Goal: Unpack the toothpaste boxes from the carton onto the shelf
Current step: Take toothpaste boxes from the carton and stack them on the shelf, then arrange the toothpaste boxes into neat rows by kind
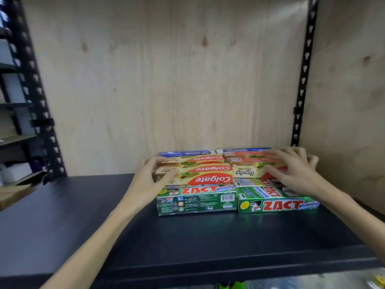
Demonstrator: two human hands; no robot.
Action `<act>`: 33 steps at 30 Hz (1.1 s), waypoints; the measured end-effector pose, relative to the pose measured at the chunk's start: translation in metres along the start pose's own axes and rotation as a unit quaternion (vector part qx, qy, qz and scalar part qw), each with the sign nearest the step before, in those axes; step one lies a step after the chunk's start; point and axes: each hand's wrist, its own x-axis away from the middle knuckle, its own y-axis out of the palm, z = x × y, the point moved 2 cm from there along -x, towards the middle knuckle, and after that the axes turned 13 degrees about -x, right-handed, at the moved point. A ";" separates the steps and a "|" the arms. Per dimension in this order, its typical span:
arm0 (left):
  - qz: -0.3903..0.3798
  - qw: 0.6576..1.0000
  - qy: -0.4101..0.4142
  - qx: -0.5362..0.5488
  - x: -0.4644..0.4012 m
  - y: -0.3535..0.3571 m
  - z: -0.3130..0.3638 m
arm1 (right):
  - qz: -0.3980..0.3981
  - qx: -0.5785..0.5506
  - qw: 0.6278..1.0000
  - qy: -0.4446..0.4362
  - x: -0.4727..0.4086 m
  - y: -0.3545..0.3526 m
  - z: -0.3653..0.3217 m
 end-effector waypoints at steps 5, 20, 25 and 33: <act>0.031 0.998 -0.012 0.055 0.004 -0.003 -0.012 | 0.007 -0.040 0.995 -0.088 -0.002 0.019 -0.059; 0.030 0.999 0.003 0.043 0.014 0.002 -0.029 | -0.102 0.028 0.991 -0.080 -0.021 0.059 -0.097; 0.092 0.994 -0.022 0.057 0.020 -0.013 -0.040 | -0.102 0.011 0.988 -0.115 -0.026 0.071 -0.122; 0.112 0.992 -0.055 0.024 0.036 -0.061 -0.087 | -0.142 -0.019 0.979 -0.143 -0.038 0.111 -0.183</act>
